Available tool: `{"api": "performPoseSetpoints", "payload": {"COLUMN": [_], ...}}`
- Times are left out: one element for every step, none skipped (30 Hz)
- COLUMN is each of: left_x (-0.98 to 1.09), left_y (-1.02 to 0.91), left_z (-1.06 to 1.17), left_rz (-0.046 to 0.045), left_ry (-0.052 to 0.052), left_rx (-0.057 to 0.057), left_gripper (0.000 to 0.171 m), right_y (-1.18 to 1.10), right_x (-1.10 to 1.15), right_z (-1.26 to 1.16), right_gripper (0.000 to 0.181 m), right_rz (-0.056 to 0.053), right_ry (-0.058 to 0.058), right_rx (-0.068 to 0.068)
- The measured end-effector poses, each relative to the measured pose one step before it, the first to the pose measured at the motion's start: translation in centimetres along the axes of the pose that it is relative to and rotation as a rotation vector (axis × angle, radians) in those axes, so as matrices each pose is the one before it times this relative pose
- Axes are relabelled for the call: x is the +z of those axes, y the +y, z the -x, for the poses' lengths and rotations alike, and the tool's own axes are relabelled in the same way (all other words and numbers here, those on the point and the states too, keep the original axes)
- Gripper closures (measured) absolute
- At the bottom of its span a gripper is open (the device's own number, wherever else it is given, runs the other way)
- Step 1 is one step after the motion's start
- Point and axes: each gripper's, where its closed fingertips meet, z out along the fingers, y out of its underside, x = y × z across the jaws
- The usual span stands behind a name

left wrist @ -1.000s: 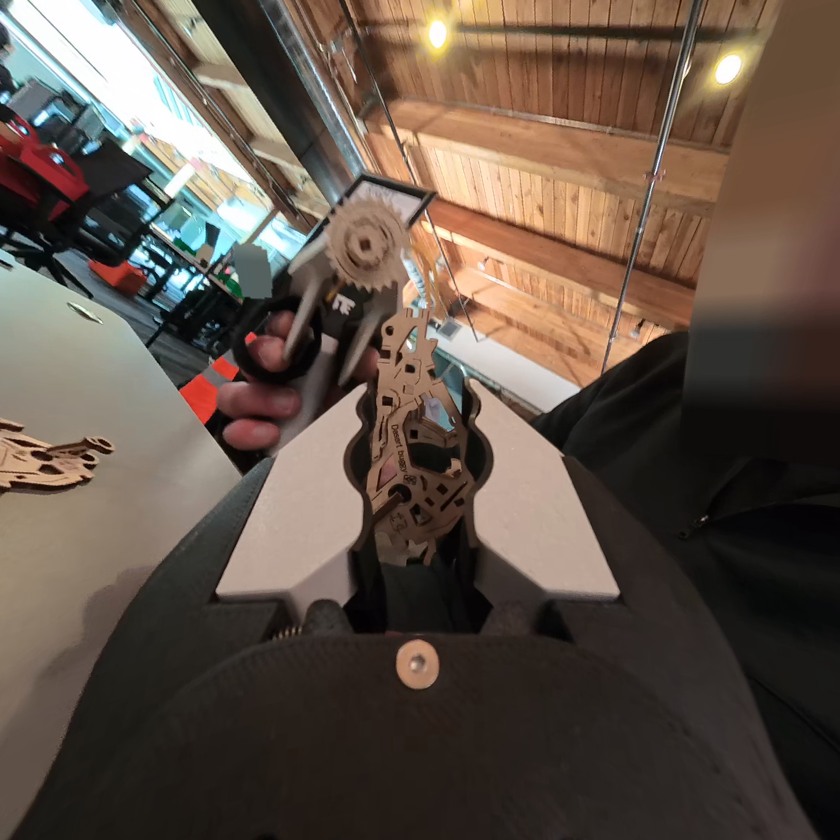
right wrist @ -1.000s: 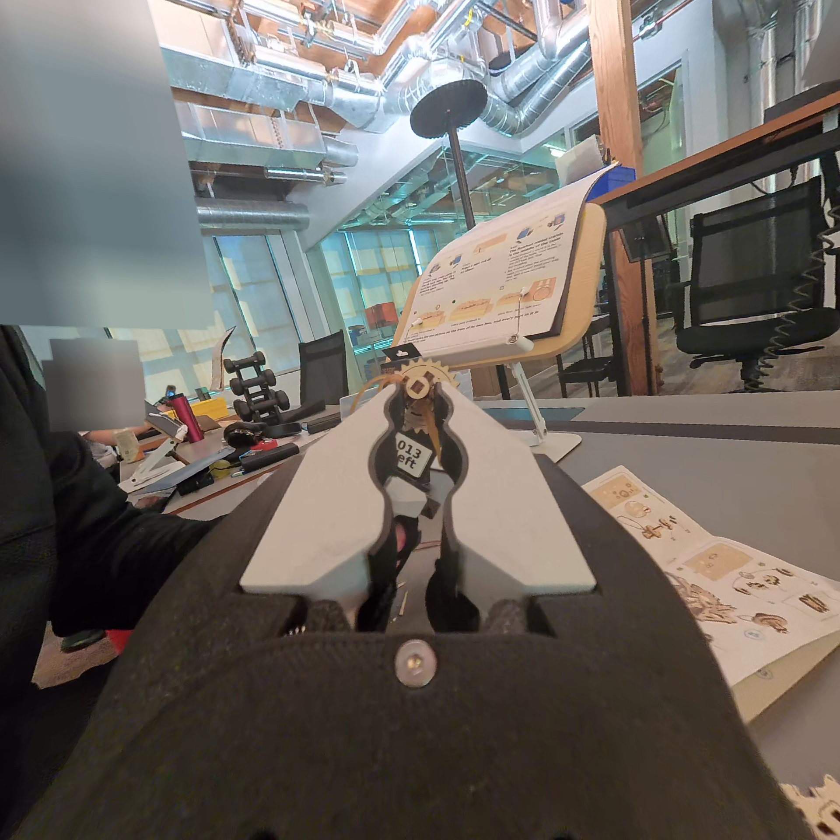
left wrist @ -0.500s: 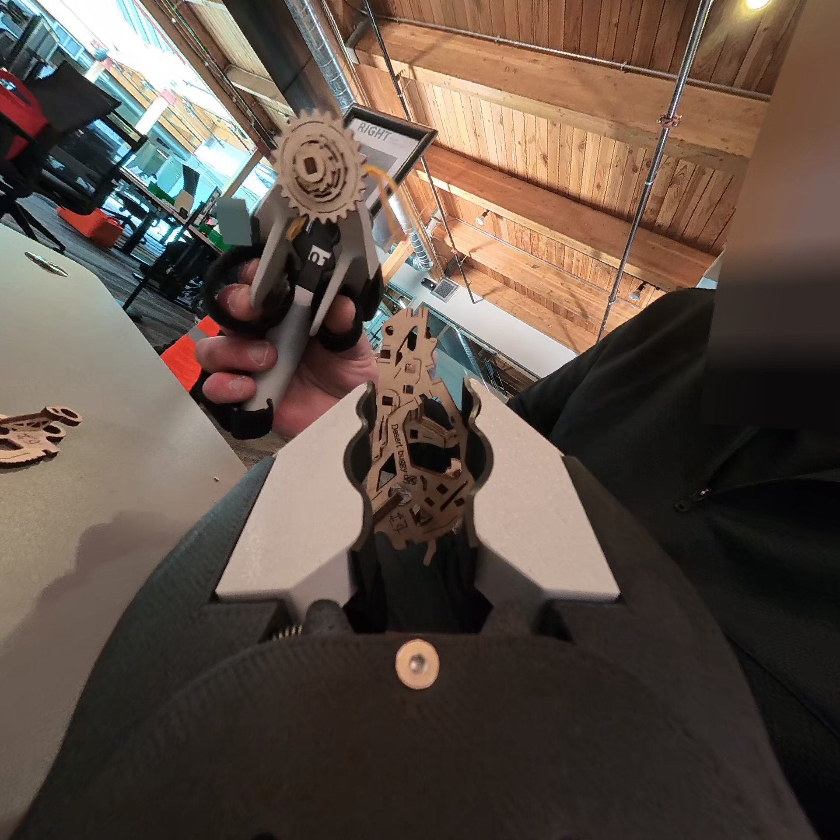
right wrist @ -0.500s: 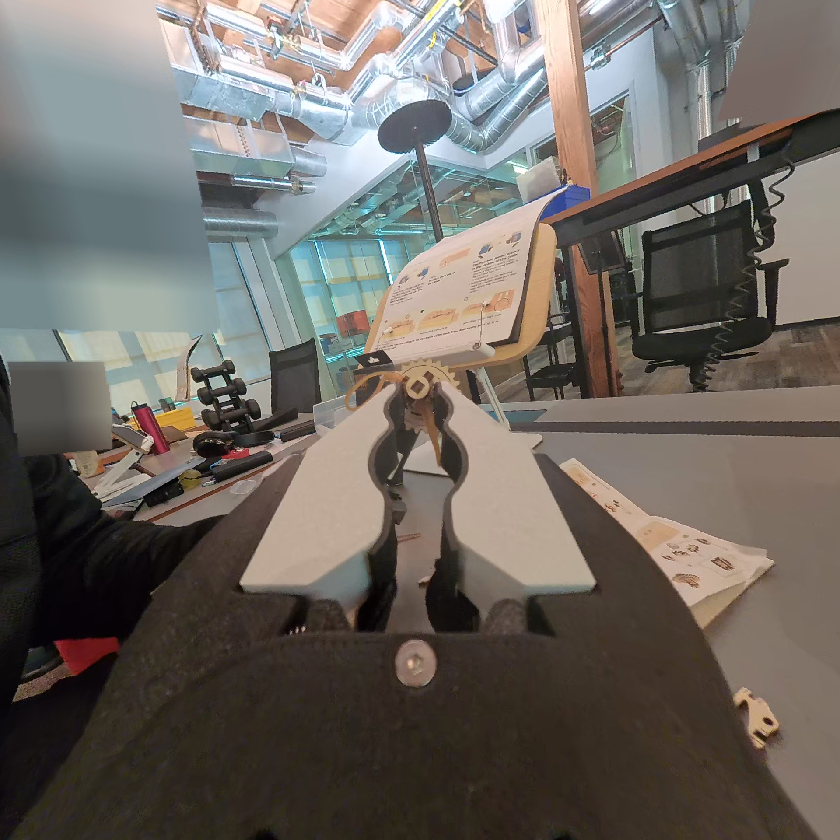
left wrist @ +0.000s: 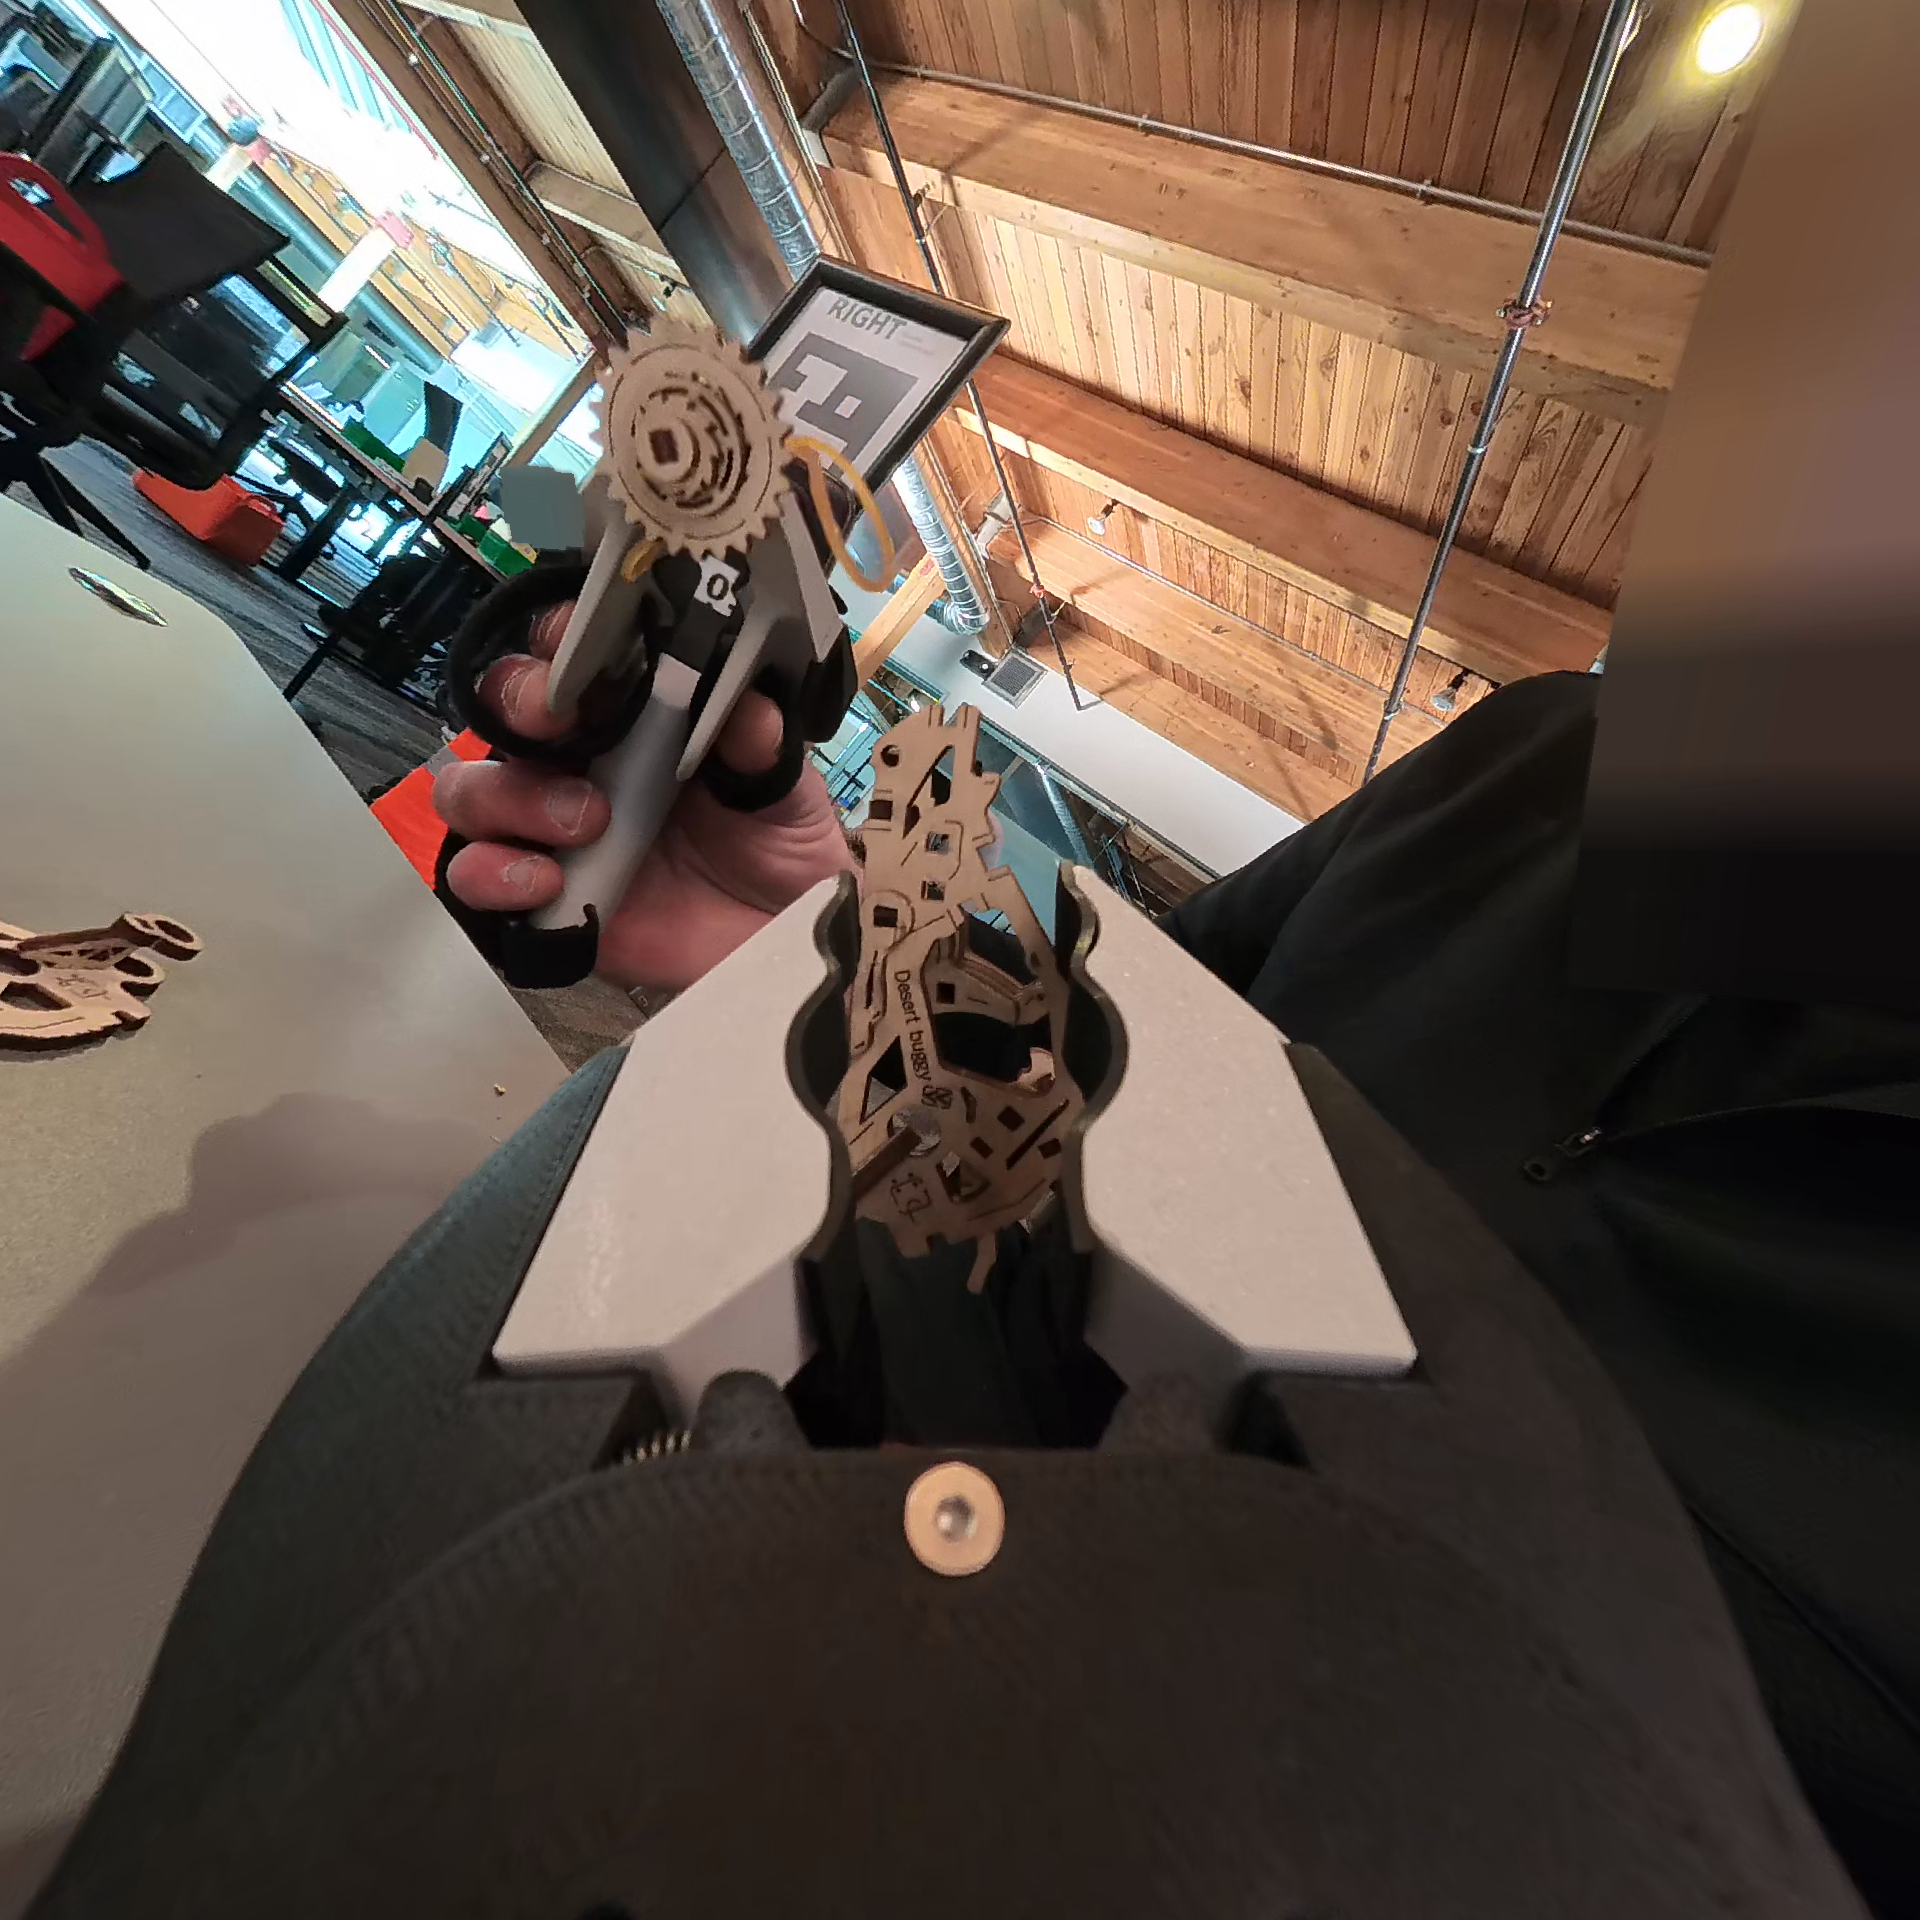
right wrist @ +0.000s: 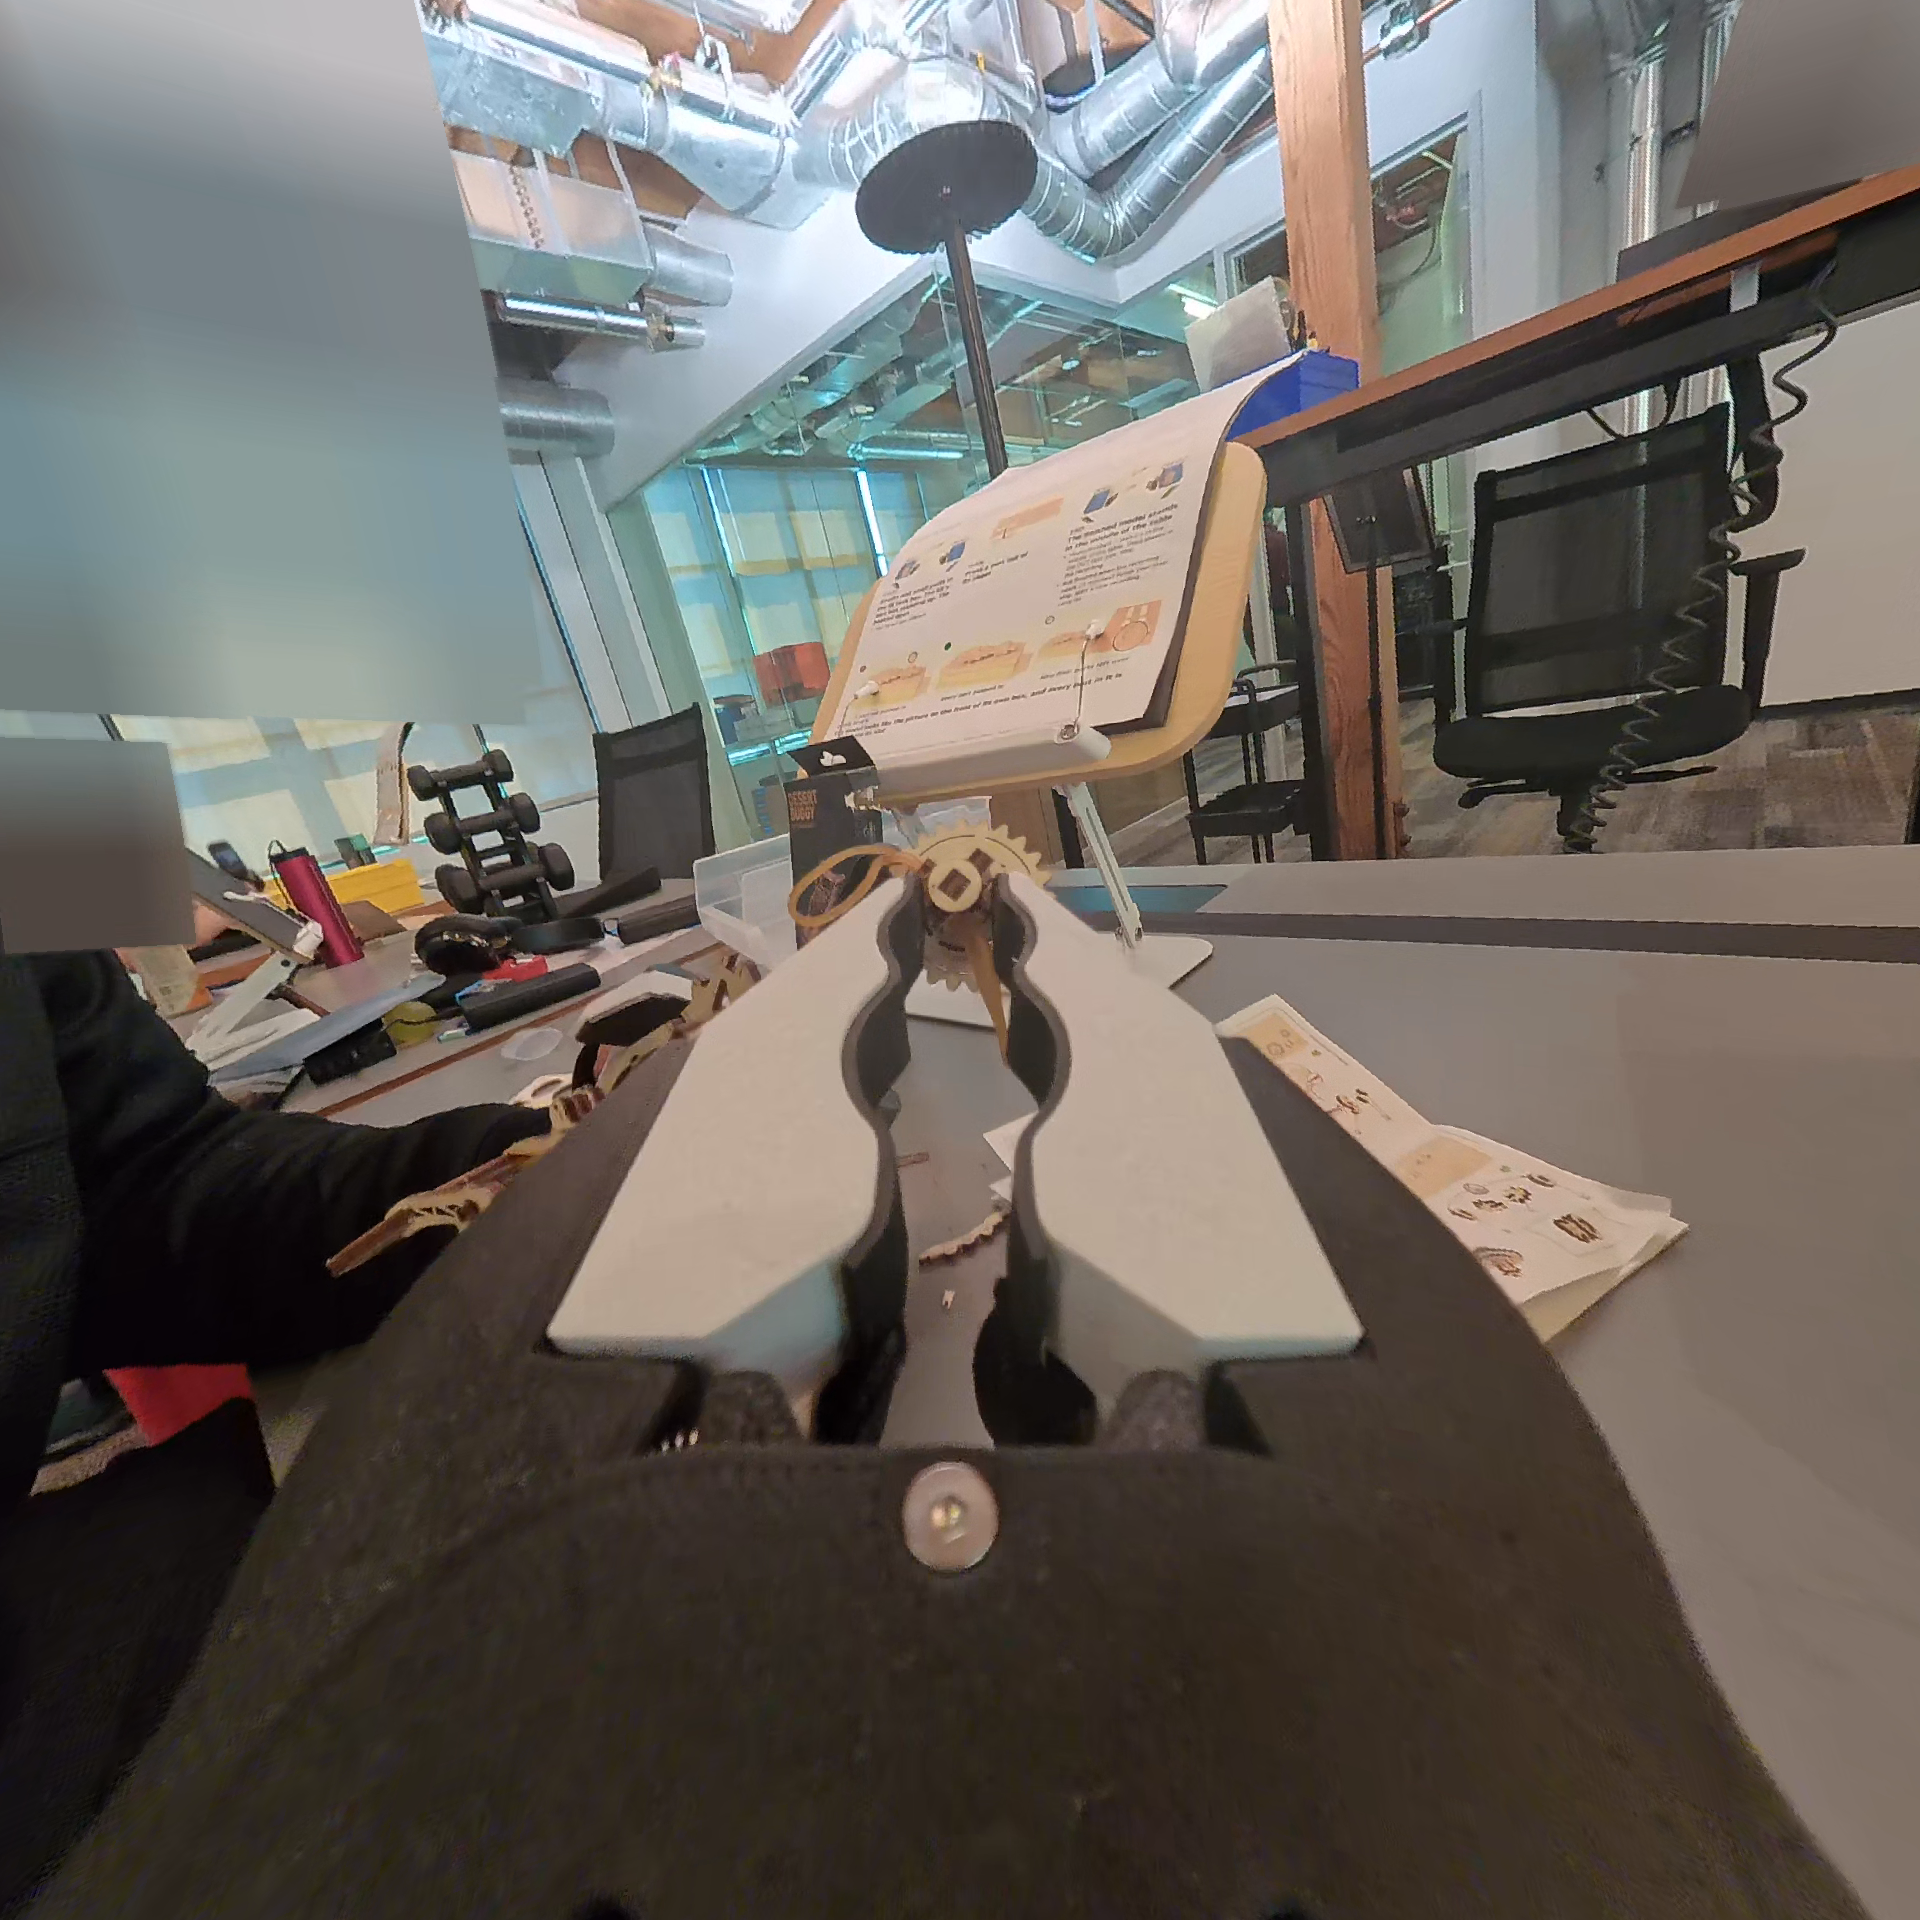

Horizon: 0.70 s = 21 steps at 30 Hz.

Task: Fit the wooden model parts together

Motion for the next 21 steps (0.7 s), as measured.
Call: {"api": "performPoseSetpoints", "payload": {"left_x": [-0.028,-0.032,-0.028,-0.013,-0.025,-0.014,-0.01,-0.011,-0.017,-0.024,-0.03,-0.053,-0.044,-0.047,-0.038,-0.023,-0.021,0.006,0.0,0.002,-0.004], "left_y": [-0.03,-0.009,-0.011,-0.013,-0.021,-0.016,-0.003,-0.005,-0.017,-0.025,-0.033,-0.045,-0.057,-0.055,-0.066,-0.032,-0.005,0.009,-0.001,-0.025,-0.016], "left_z": [0.026,0.044,0.045,0.037,0.017,0.035,0.017,0.014,0.038,0.035,0.032,0.046,0.032,0.002,-0.004,-0.007,0.014,0.001,-0.004,-0.037,-0.02], "left_rz": [-0.00146,-0.00114,-0.00096,-0.00123,-0.00154,-0.0013,-0.00026,-0.00025,-0.00108,-0.0012,-0.00136,-0.00237,-0.00289,-0.0031,-0.0031,-0.00201,-0.00033,0.00016,-0.00053,-0.00136,-0.00116], "left_ry": [-0.0003,-0.0018,-0.0015,-0.0006,-0.0004,-0.0009,-0.0008,-0.0015,-0.0023,-0.0021,-0.0021,-0.0033,-0.0019,-0.0003,0.0002,0.0001,-0.0001,-0.0001,0.0006,0.0024,0.0017], "left_rx": [-0.0014,-0.0016,-0.0019,-0.0021,-0.0018,-0.001,-0.0004,0.0,0.0006,0.0003,-0.0003,0.0001,-0.0002,-0.0002,-0.0002,-0.0003,-0.0004,0.0001,-0.0003,-0.0007,-0.0007], "left_gripper": [0.136,0.136,0.136,0.136,0.136,0.136,0.136,0.136,0.136,0.136,0.136,0.136,0.136,0.136,0.136,0.136,0.136,0.136,0.136,0.136,0.136], "right_y": [0.115,0.134,0.153,0.15,0.116,0.081,0.116,0.179,0.196,0.152,0.174,0.192,0.18,0.179,0.19,0.162,0.131,0.115,0.087,0.101,0.122], "right_x": [0.019,0.029,0.022,0.029,0.01,0.001,0.005,0.0,0.018,0.022,0.035,0.025,0.017,0.024,0.018,0.052,0.053,0.082,0.074,0.09,0.081], "right_z": [0.037,0.065,0.043,0.05,0.046,0.015,0.003,-0.009,0.009,0.024,0.017,0.003,0.012,0.003,-0.007,0.016,0.046,0.072,0.058,0.07,0.07], "right_gripper": [0.172,0.172,0.172,0.172,0.172,0.172,0.172,0.172,0.172,0.172,0.172,0.172,0.172,0.172,0.172,0.172,0.172,0.172,0.172,0.172,0.172], "right_rz": [0.0089,0.0098,0.0106,0.01,0.006,0.003,0.0047,0.0082,0.0088,0.0067,0.008,0.0097,0.0086,0.0081,0.0089,0.0078,0.0059,0.0044,0.004,0.0052,0.0073], "right_ry": [-0.0023,-0.0034,-0.0025,-0.0031,-0.0039,-0.0028,-0.0022,-0.0019,-0.0024,-0.0034,-0.0028,-0.0016,-0.0012,-0.001,-0.0001,-0.0002,-0.0018,-0.0026,-0.002,-0.002,-0.0019], "right_rx": [-0.0057,-0.0057,-0.0068,-0.0047,-0.0009,0.0016,0.0028,0.0021,0.0006,0.0011,0.0014,-0.0014,-0.0037,-0.0026,-0.0023,-0.0028,-0.0012,-0.0008,-0.0015,-0.0029,-0.0042]}}
